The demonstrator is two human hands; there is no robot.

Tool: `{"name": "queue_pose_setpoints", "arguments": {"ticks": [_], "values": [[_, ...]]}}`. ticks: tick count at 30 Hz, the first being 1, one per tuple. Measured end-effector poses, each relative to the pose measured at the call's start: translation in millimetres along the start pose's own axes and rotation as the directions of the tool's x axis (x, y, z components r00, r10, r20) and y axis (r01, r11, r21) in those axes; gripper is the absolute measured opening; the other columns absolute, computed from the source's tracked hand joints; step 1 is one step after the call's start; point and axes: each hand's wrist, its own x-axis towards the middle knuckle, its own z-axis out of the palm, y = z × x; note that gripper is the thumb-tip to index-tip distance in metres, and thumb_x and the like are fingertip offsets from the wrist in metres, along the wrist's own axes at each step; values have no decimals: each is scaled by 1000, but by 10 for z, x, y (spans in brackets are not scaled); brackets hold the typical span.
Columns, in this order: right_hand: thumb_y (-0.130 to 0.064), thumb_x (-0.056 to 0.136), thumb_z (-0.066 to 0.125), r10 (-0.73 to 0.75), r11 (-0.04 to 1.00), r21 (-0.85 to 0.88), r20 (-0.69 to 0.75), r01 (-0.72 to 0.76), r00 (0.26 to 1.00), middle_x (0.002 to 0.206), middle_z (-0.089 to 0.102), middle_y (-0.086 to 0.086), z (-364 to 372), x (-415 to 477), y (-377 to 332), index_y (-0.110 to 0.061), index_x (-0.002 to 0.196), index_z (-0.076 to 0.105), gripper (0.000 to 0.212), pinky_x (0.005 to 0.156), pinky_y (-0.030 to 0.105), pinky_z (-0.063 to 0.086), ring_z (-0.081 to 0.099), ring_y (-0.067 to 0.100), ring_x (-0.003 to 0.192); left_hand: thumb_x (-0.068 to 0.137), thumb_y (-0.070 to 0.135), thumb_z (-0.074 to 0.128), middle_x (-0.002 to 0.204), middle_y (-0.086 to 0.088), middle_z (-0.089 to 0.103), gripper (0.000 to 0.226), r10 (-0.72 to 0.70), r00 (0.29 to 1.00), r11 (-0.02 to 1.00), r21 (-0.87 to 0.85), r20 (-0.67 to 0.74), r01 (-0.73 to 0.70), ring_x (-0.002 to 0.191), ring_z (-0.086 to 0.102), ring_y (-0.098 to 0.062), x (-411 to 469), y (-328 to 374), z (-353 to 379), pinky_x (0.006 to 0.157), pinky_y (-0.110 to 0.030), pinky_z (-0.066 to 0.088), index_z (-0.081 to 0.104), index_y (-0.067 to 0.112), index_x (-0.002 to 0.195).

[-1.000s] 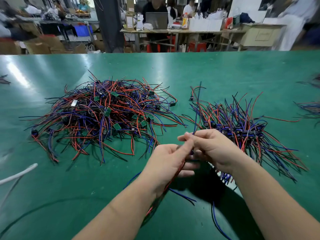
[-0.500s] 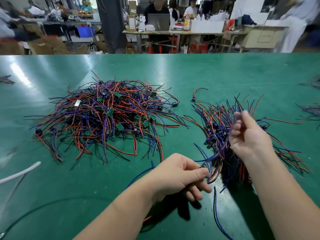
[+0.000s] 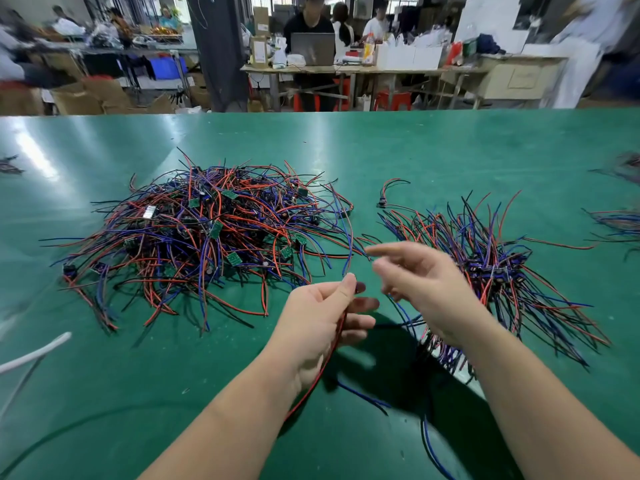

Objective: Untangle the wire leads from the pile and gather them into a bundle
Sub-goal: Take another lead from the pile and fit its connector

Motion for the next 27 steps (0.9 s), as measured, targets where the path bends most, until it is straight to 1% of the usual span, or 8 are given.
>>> {"name": "queue_pose_setpoints", "arguments": {"ticks": [5, 8, 12, 17, 19, 22, 24, 27], "values": [[-24, 76, 78, -137, 897, -407, 109, 170, 984, 78, 67, -10, 92, -34, 33, -23, 98, 75, 22, 72, 18, 46, 61, 4, 74, 95, 55, 30, 71, -5, 73, 64, -51, 999, 994, 94, -11, 52, 49, 64, -18, 46, -37, 6, 46, -24, 51, 71, 11, 76], [-25, 72, 81, -121, 900, -414, 68, 138, 990, 76, 71, -4, 80, -41, 36, -25, 90, 74, 19, 73, 31, 54, 66, 13, 73, 69, 76, 26, 76, -10, 73, 78, -33, 999, 987, 158, -19, 35, 52, 66, -24, 83, -68, -11, 49, -28, 53, 74, 14, 67], [-25, 69, 84, -83, 926, -369, 24, 86, 996, 71, 72, 3, 76, -41, 27, -17, 82, 73, 18, 71, 47, 57, 69, 26, 70, 66, 75, 26, 82, -11, 74, 79, 70, 997, 968, 243, -14, -65, 53, 66, -25, 88, -99, -30, 50, -31, 55, 74, 13, 76], [-12, 67, 85, -9, 917, -399, 32, 21, 999, 67, 71, -1, 29, -28, -23, -18, 76, 72, 17, 67, 30, 57, 65, 13, 62, 72, 84, 25, 92, -7, 74, 89, 106, 994, 886, 449, 42, -113, 63, 67, -17, 91, -114, -86, 62, -28, 53, 71, 14, 102], [-8, 68, 82, -40, 905, -426, -45, 17, 998, 64, 71, -4, -65, -2, -56, -20, 72, 72, 16, 62, 21, 54, 64, 9, 60, 83, 75, 26, 91, -2, 74, 70, 211, 977, 790, 583, 34, -191, 75, 67, -14, 79, -90, -115, 75, -31, 53, 72, 24, 95], [-12, 71, 75, -145, 856, -517, -282, -23, 948, 61, 69, -11, -341, 60, -106, -22, 76, 75, 12, 58, 10, 47, 61, 0, 56, 93, 40, 50, 97, 4, 68, 28, 511, 857, 436, 840, 65, -323, 89, 55, -1, 95, -30, -245, 87, -19, 40, 70, 23, 99], [-14, 73, 71, -208, 797, -595, -429, -102, 879, 65, 70, -9, -569, 81, -125, -19, 82, 77, 12, 60, 13, 45, 61, 4, 58, 92, 26, 55, 115, 1, 64, 26, 592, 805, 231, 947, 45, -223, 106, 53, -10, 121, 6, -337, 96, -23, 36, 67, 17, 113], [-13, 76, 65, -289, 673, -693, -568, -259, 770, 82, 74, 11, -899, 75, -102, -10, 91, 76, 19, 77, 29, 47, 66, 24, 80, 93, 33, 48, 140, -3, 47, 41, 499, 858, 75, 992, -123, 99, 128, 40, -24, 146, -12, -438, 105, -37, 31, 50, 27, 133]]}}
